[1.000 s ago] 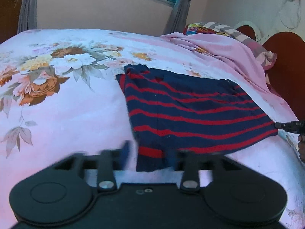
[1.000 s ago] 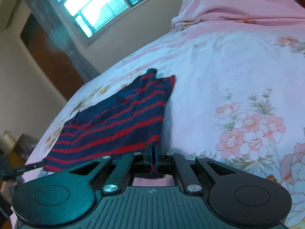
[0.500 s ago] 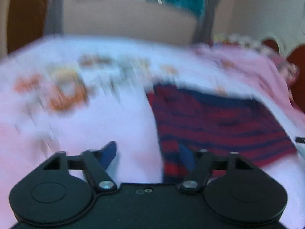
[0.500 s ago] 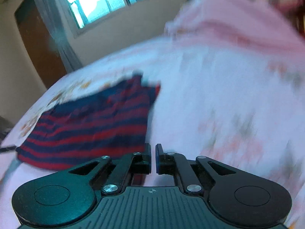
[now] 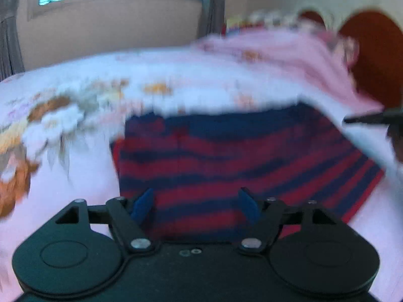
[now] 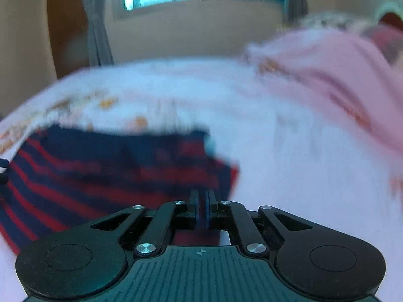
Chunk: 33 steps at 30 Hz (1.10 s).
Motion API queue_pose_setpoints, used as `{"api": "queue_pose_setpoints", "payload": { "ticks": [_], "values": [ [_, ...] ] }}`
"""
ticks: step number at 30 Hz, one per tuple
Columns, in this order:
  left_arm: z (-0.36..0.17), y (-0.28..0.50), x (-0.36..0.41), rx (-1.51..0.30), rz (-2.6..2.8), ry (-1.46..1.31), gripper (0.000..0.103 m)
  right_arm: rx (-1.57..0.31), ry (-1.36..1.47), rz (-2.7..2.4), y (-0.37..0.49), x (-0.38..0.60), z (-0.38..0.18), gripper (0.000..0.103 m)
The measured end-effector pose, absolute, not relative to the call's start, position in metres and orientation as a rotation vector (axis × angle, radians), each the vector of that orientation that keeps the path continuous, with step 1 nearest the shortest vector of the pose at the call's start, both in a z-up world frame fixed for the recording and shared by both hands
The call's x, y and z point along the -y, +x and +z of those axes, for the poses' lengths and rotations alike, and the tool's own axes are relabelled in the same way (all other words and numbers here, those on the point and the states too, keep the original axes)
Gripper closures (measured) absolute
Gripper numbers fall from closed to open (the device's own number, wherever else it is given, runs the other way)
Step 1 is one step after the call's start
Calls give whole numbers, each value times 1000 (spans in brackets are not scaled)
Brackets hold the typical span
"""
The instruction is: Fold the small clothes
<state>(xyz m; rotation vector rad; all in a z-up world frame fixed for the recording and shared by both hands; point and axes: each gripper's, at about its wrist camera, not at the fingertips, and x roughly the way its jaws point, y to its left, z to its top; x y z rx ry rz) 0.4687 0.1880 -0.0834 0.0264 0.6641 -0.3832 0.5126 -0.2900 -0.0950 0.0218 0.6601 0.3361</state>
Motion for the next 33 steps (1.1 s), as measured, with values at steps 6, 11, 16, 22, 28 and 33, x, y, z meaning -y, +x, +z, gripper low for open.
{"api": "queue_pose_setpoints", "payload": {
  "ticks": [6, 11, 16, 22, 28, 33],
  "values": [
    [-107, 545, -160, -779, -240, 2, 25, -830, 71, 287, 590, 271, -134, 99],
    [-103, 530, -145, -702, -225, 102, 23, -717, 140, 299, 571, 287, -110, 99],
    [-123, 539, -138, -747, -165, 143, 8, -786, 128, 256, 579, 280, -140, 93],
    [-83, 488, -145, -689, -143, 88, 7, -688, 106, 297, 527, 280, -103, 68],
    [-99, 442, -153, -788, -51, 112, 7, -603, 36, 283, 442, 275, -96, 16],
    [-121, 431, -168, -777, -20, 28, 4, -803, -4, 229, 443, 261, -148, 15]
  ]
}}
